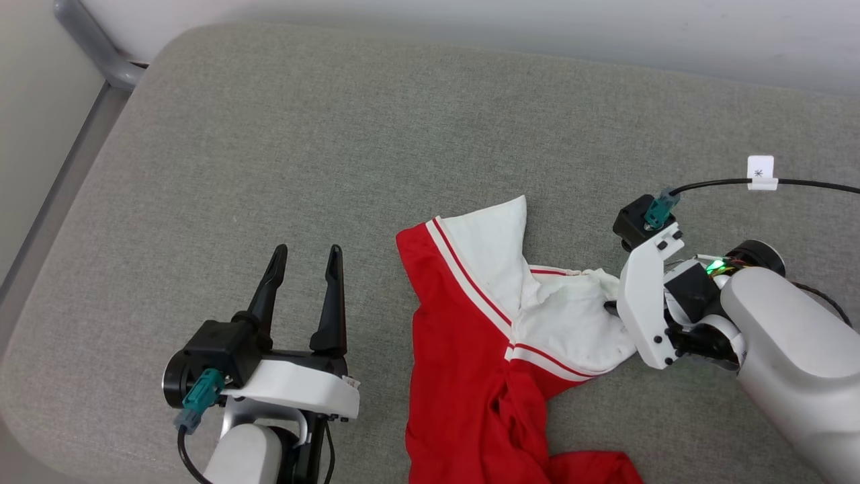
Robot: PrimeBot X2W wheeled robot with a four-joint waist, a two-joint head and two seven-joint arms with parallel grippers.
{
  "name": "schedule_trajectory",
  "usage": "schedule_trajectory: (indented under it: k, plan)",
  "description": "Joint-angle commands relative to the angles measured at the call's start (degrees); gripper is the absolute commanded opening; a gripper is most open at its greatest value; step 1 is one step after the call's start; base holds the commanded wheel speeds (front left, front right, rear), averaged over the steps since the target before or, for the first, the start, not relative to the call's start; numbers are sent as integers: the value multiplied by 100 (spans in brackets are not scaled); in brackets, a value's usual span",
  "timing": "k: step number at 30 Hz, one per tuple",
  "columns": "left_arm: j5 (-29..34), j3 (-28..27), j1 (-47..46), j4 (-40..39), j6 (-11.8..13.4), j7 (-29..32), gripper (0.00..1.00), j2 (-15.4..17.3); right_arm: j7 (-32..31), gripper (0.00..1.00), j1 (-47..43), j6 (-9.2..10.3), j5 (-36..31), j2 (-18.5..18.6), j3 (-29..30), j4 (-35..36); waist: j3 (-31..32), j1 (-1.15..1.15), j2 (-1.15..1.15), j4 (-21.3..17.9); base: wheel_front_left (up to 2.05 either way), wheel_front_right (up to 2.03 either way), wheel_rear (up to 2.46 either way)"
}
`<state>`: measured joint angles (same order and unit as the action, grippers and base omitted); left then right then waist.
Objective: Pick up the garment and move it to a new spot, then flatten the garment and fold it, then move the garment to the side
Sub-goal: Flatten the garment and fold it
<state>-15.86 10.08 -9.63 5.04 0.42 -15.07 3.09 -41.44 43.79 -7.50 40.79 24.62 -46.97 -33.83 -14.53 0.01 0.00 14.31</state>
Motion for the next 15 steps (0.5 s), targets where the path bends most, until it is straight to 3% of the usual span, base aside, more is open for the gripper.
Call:
schedule_trajectory:
  k: [1,9,15]
  plan:
    - [2,-38,-21,21,-29,-14,100,-11,151,0,-71,5,60,-25,-136,-119,36,-1,0,-19,0,0,0]
    - [-9,-147,151,141,-72,-14,100,-20,1221,0,543,5,45,113,-76,368,375,-1,0,-305,0,0,0]
    - [-13,-242,311,263,-109,-14,100,-21,1681,0,94,5,-74,464,133,880,661,-1,0,-643,0,0,0]
